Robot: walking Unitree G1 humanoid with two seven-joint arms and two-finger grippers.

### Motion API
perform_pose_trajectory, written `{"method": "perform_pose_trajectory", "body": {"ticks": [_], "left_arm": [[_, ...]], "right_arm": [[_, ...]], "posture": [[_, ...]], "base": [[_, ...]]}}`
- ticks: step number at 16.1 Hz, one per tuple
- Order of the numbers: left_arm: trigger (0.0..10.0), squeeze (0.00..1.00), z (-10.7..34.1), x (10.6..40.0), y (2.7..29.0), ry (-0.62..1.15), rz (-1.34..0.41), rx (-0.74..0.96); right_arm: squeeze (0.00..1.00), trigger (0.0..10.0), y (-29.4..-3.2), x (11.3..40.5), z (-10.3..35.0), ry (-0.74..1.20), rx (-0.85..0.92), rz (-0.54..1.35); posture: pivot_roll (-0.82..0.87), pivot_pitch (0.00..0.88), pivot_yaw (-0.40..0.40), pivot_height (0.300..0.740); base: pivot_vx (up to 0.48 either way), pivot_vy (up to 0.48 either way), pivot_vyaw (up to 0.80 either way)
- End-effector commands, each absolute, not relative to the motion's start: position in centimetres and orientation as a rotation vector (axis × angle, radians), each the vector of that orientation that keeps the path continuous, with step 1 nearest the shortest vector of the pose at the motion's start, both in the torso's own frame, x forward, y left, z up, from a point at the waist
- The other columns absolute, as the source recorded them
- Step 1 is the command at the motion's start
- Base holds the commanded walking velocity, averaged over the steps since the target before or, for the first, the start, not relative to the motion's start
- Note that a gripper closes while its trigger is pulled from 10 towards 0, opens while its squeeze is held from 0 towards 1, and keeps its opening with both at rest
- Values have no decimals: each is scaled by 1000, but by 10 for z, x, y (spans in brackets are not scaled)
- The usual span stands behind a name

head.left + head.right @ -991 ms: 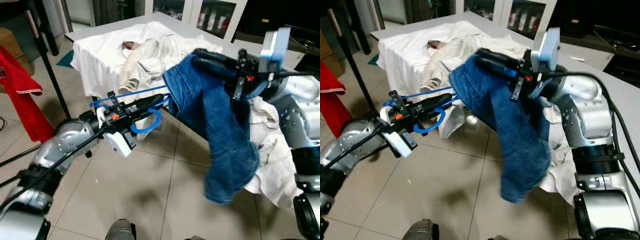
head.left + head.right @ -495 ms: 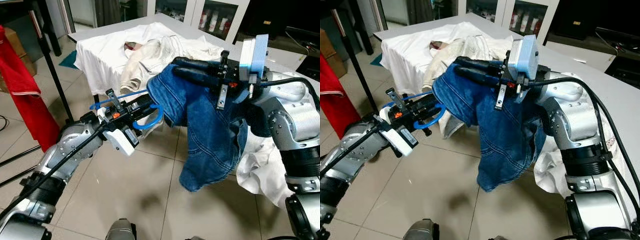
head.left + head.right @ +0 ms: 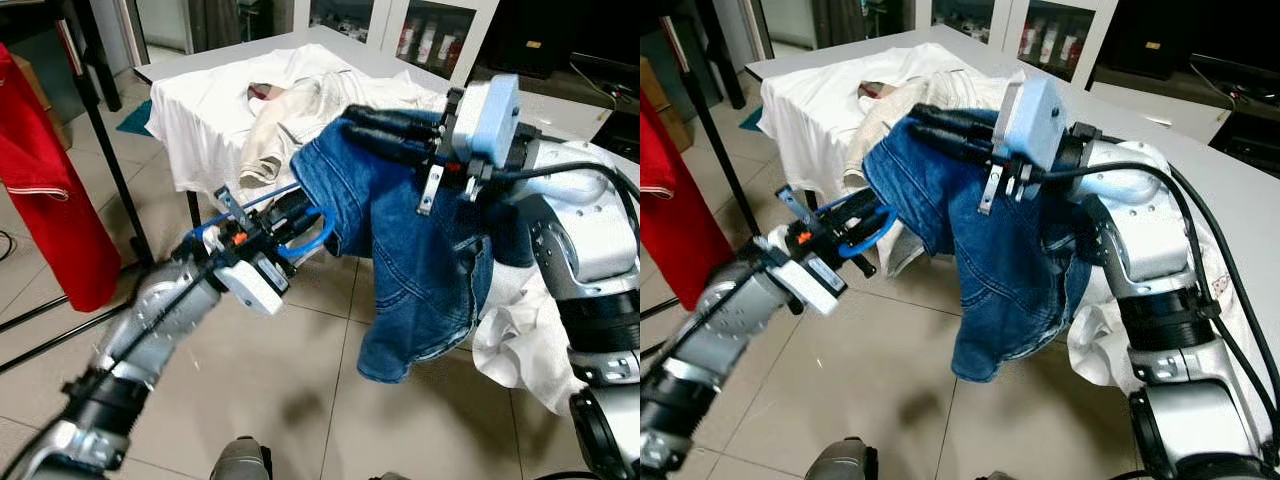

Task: Hang hanger

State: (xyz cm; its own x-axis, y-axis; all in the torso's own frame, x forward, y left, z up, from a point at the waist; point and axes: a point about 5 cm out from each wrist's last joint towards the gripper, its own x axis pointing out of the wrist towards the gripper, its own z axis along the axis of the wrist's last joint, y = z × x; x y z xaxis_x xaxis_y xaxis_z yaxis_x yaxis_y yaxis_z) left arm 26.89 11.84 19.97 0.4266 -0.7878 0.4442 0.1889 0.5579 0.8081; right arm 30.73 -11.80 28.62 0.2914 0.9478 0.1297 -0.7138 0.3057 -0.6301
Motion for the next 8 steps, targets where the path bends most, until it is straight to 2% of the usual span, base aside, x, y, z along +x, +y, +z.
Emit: {"method": "perform_pose_trajectory", "body": {"ticks": [1, 2, 4, 8], "left_arm": [[10000, 0, 221, 263, 115, -1064, -601, 723], [10000, 0, 222, 263, 116, -1067, -575, 714], [10000, 0, 223, 263, 116, -1085, -510, 700], [10000, 0, 225, 264, 115, -1100, -459, 684]], "right_arm": [[0, 1137, -119, 305, 275, -480, -565, 1177], [0, 3608, -118, 304, 273, -476, -581, 1183], [0, 10000, -116, 303, 270, -470, -636, 1179], [0, 10000, -116, 307, 278, -506, -704, 1122]], "posture": [[150, 0, -88, 710], [150, 0, -88, 710], [148, 0, -89, 710], [154, 0, -95, 710]], "base": [[0, 0, 0], [0, 0, 0], [0, 0, 0], [0, 0, 0]]}}
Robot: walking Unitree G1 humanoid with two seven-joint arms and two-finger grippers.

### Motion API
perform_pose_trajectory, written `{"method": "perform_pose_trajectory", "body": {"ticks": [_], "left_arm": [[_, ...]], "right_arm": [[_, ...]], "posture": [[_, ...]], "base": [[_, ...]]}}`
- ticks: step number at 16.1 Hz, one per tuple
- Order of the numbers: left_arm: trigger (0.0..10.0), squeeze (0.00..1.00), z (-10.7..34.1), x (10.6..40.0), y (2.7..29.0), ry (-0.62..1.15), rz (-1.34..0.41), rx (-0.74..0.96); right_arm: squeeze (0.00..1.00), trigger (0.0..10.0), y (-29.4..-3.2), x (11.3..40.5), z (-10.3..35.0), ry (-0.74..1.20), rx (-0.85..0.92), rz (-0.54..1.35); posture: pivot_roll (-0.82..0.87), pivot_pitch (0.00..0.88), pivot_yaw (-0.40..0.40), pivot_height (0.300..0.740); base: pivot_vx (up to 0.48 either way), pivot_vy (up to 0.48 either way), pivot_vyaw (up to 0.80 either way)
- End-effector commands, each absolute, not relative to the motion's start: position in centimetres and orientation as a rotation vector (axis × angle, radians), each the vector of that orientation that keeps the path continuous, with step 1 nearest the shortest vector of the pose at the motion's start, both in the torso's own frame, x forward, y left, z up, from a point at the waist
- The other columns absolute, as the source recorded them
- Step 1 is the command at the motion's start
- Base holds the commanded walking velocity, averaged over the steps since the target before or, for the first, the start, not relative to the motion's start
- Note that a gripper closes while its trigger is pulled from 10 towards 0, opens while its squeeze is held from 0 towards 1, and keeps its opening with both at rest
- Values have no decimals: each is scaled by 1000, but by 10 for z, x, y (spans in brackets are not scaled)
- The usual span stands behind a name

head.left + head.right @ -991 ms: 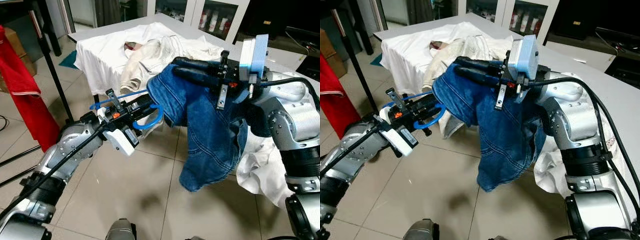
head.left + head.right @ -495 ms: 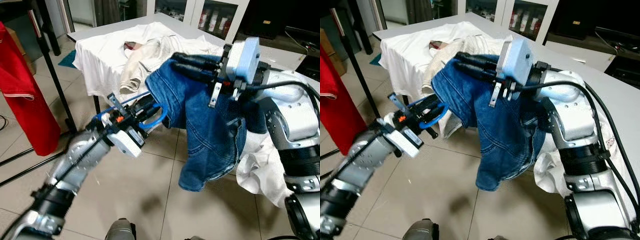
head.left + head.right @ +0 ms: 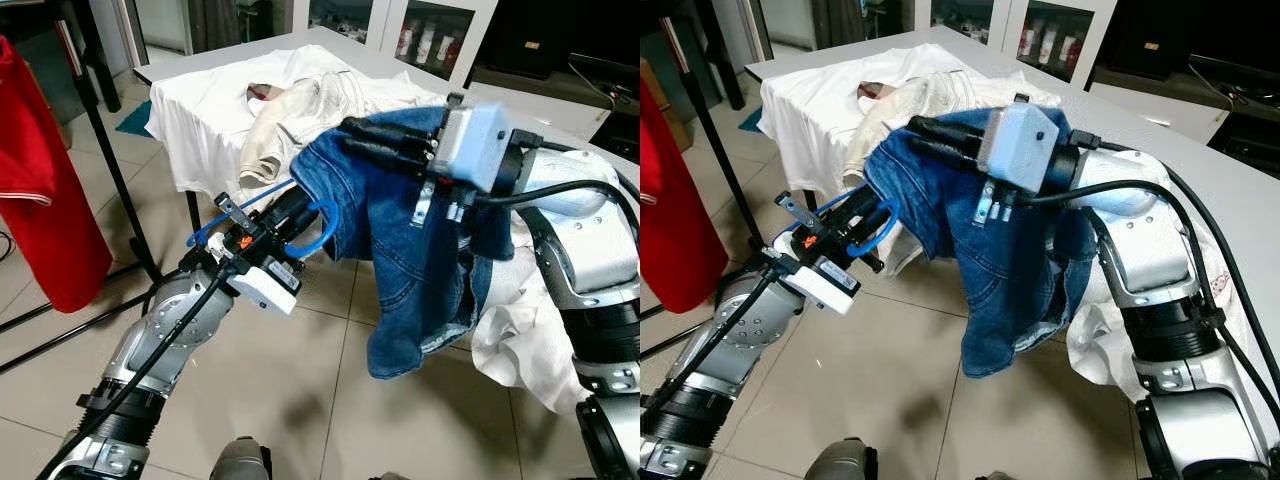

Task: Hang hanger

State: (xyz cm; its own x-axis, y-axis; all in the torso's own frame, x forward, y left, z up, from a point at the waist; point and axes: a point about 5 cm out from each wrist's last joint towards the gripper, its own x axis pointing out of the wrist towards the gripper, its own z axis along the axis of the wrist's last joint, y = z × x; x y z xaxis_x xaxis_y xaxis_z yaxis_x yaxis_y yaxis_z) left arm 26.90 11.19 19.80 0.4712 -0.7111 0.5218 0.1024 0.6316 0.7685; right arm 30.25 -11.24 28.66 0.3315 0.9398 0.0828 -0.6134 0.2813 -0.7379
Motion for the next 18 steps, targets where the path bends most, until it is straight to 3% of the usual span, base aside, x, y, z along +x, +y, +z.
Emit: {"method": "perform_pose_trajectory", "body": {"ticks": [1, 5, 6, 7, 8, 12, 13, 18], "left_arm": [[10000, 0, 225, 264, 115, -1099, -447, 685], [10000, 0, 217, 266, 116, -1063, -428, 674], [10000, 0, 215, 266, 117, -1056, -427, 673], [10000, 0, 215, 267, 117, -1052, -425, 673], [10000, 0, 213, 268, 116, -1043, -430, 674], [10000, 0, 210, 270, 116, -1025, -440, 675], [10000, 0, 209, 271, 115, -1021, -441, 673], [10000, 0, 205, 273, 114, -1004, -450, 673]], "right_arm": [[0, 10000, -117, 308, 281, -523, -716, 1100], [0, 10000, -125, 310, 292, -556, -709, 1036], [180, 10000, -127, 310, 292, -556, -699, 1025], [867, 10000, -129, 310, 293, -560, -683, 1016], [1000, 10000, -130, 309, 295, -562, -667, 1013], [953, 10000, -131, 304, 289, -523, -637, 1052], [0, 10000, -130, 303, 289, -525, -640, 1056], [0, 10000, -136, 301, 310, -593, -572, 1013]], "posture": [[154, 0, -95, 710], [151, 0, -97, 710], [149, 0, -95, 710], [149, 0, -95, 710], [144, 0, -94, 710], [139, 0, -89, 710], [139, 0, -85, 710], [137, 0, -85, 710]], "base": [[0, 0, 0], [0, 0, 0], [0, 0, 0], [0, 0, 0], [0, 0, 0], [0, 0, 0], [0, 0, 0], [0, 0, 0]]}}
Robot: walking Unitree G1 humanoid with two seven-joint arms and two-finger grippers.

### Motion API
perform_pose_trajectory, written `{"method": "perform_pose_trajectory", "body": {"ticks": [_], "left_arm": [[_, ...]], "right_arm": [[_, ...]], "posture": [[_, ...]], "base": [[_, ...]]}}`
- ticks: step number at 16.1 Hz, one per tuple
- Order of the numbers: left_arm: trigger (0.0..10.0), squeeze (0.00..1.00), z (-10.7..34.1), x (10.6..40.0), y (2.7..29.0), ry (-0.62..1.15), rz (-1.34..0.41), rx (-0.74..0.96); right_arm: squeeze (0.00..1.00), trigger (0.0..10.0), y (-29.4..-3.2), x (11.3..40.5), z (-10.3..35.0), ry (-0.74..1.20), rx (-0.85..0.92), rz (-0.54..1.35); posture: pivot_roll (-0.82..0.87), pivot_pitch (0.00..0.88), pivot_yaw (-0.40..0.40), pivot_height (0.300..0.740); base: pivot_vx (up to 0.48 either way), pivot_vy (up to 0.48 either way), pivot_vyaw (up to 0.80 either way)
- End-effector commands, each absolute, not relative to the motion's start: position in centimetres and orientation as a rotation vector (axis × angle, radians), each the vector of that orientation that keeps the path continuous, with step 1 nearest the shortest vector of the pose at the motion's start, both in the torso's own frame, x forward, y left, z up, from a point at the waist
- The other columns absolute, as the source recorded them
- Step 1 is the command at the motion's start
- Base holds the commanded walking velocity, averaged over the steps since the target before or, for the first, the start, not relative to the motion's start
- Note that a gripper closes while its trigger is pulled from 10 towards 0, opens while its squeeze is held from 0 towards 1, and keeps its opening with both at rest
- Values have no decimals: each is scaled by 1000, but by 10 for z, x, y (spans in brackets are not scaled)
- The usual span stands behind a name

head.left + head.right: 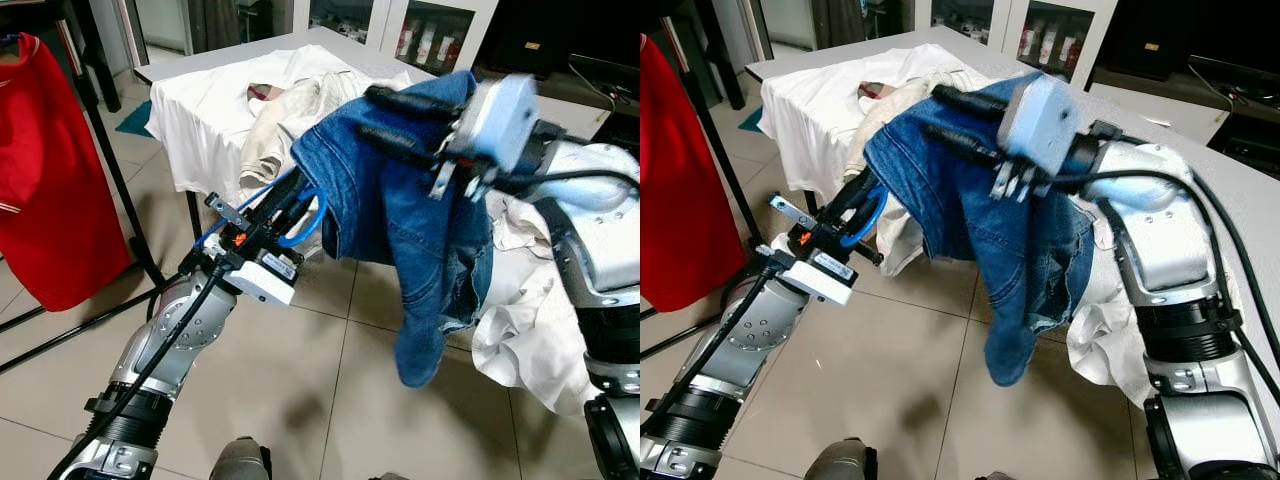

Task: Hang hanger

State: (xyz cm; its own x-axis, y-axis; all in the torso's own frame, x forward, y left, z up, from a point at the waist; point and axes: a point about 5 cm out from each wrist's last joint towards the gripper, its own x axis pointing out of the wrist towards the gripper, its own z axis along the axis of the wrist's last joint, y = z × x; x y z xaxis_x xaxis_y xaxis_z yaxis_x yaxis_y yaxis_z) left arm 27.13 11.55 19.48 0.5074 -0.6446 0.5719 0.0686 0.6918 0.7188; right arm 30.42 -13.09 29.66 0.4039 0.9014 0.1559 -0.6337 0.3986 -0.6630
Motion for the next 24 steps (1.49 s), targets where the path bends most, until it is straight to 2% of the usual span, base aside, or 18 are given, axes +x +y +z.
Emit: {"method": "perform_pose_trajectory", "body": {"ticks": [1, 4, 5, 6, 7, 8, 10, 12, 13, 14, 17, 18, 19, 20, 24], "left_arm": [[10000, 0, 205, 273, 115, -1002, -449, 673], [10000, 0, 201, 274, 115, -989, -449, 671], [10000, 0, 200, 274, 115, -985, -449, 672], [10000, 0, 200, 274, 115, -983, -449, 673], [10000, 0, 199, 275, 116, -976, -445, 674], [10000, 0, 198, 275, 117, -973, -443, 675], [10000, 0, 197, 275, 116, -971, -454, 680], [10000, 0, 196, 277, 116, -969, -465, 686], [10000, 0, 195, 278, 116, -961, -478, 697], [10000, 0, 193, 279, 116, -953, -490, 706], [10000, 0, 189, 281, 116, -932, -532, 739], [10000, 0, 186, 281, 116, -921, -557, 758], [10000, 0, 185, 281, 116, -914, -569, 767], [10000, 0, 180, 282, 116, -893, -606, 795], [10000, 0, 174, 279, 121, -861, -699, 881]], "right_arm": [[0, 10000, -136, 301, 312, -598, -562, 1010], [0, 10000, -143, 299, 325, -630, -495, 981], [353, 10000, -146, 297, 327, -620, -471, 987], [404, 10000, -150, 294, 327, -607, -451, 999], [271, 10000, -155, 292, 328, -599, -445, 995], [12, 10000, -157, 291, 329, -599, -440, 991], [0, 10000, -161, 288, 335, -614, -467, 961], [0, 10000, -168, 292, 335, -604, -730, 868], [243, 10000, -171, 294, 331, -568, -957, 842], [1000, 10000, -170, 290, 334, -576, -1030, 862], [1000, 10000, -155, 284, 324, -579, -1150, 947], [812, 10000, -152, 286, 320, -581, -1182, 954], [812, 10000, -151, 286, 319, -581, -1196, 957], [416, 10000, -149, 288, 314, -569, -1242, 980], [400, 10000, -146, 296, 287, -477, -1370, 1040]], "posture": [[137, 0, -85, 710], [134, 0, -89, 710], [136, 0, -92, 710], [136, 0, -92, 710], [133, 0, -90, 710], [133, 0, -90, 710], [126, 0, -83, 710], [120, 0, -76, 710], [114, 0, -71, 710], [111, 0, -69, 710], [111, 0, -69, 710], [111, 0, -69, 710], [111, 0, -69, 710], [111, 0, -69, 710], [123, 0, -74, 710]], "base": [[0, 0, 0], [0, 0, 0], [0, 0, 0], [0, 0, 0], [0, 0, 0], [0, 0, 0], [0, 0, 0], [0, 0, 0], [0, 0, 0], [0, 0, 0], [0, 0, 0], [0, 0, 0], [0, 0, 0], [0, 0, 0], [0, 0, 0]]}}
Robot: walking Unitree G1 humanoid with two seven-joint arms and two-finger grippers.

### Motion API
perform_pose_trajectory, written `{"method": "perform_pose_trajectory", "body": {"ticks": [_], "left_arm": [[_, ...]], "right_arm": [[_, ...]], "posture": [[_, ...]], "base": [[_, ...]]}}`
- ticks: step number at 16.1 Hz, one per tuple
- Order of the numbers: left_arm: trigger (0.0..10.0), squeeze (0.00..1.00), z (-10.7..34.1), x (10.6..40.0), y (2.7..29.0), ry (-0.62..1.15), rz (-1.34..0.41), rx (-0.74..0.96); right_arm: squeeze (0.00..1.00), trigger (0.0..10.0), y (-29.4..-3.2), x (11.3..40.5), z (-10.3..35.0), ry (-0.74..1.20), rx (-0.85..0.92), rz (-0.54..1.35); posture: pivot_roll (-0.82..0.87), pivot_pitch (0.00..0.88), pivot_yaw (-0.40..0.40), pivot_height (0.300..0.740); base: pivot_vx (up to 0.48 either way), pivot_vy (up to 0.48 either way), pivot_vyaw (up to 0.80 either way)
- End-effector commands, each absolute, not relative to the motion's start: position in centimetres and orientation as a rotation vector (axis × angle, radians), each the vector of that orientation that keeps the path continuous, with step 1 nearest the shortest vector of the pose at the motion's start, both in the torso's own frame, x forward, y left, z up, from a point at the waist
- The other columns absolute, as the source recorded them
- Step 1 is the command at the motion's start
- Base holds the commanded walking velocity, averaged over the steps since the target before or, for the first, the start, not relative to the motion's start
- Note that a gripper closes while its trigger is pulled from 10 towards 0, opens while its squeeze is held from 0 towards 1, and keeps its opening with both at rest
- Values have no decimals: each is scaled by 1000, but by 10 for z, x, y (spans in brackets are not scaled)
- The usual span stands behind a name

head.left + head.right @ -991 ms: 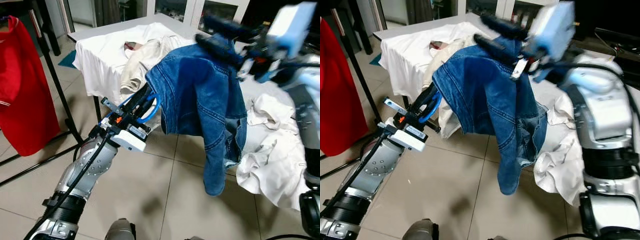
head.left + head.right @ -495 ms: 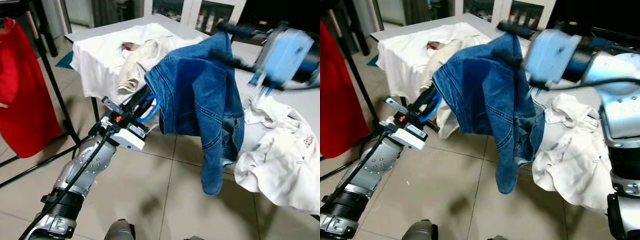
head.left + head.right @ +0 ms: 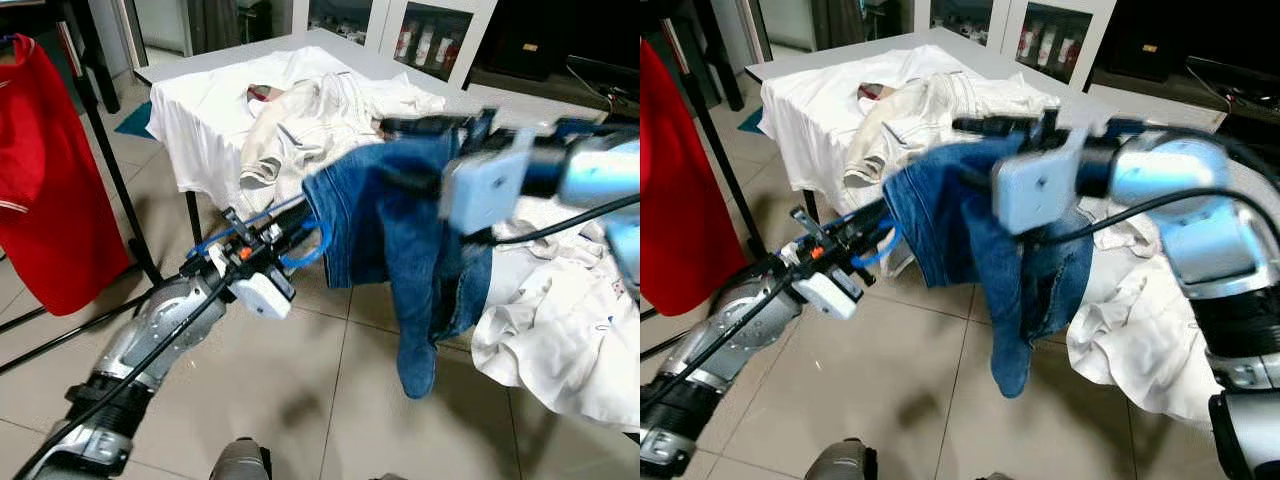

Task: Hang hanger

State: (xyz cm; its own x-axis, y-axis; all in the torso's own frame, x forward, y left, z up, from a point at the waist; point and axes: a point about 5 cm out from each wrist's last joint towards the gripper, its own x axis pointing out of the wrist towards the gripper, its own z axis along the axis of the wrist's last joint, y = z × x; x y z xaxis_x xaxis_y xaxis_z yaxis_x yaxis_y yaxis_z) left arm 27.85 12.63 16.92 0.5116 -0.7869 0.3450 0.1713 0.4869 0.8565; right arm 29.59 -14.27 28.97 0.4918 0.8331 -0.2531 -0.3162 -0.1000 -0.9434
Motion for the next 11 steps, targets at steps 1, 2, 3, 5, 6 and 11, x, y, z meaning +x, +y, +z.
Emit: {"method": "perform_pose_trajectory", "body": {"ticks": [1, 2, 3, 5, 6, 11], "left_arm": [[10000, 0, 174, 279, 122, -861, -708, 888], [10000, 0, 176, 277, 124, -868, -718, 903], [10000, 0, 176, 277, 125, -870, -720, 906], [10000, 0, 178, 276, 127, -874, -722, 912], [10000, 0, 178, 276, 128, -875, -726, 916], [10000, 0, 178, 274, 120, -893, -764, 921]], "right_arm": [[404, 10000, -146, 298, 280, -456, -1393, 1051], [408, 10000, -149, 301, 270, -404, -1428, 1051], [412, 10000, -150, 301, 268, -391, -1434, 1053], [412, 10000, -157, 303, 259, -320, -1442, 1060], [408, 10000, -160, 304, 254, -294, -1444, 1058], [408, 10000, -154, 313, 243, -287, -1499, 989]], "posture": [[123, 0, -74, 710], [133, 0, -74, 710], [135, 0, -74, 710], [136, 0, -74, 710], [132, 0, -72, 710], [127, 0, -70, 710]], "base": [[0, 0, 0], [0, 0, 0], [0, 0, 0], [0, 0, 0], [0, 0, 0], [0, 0, 0]]}}
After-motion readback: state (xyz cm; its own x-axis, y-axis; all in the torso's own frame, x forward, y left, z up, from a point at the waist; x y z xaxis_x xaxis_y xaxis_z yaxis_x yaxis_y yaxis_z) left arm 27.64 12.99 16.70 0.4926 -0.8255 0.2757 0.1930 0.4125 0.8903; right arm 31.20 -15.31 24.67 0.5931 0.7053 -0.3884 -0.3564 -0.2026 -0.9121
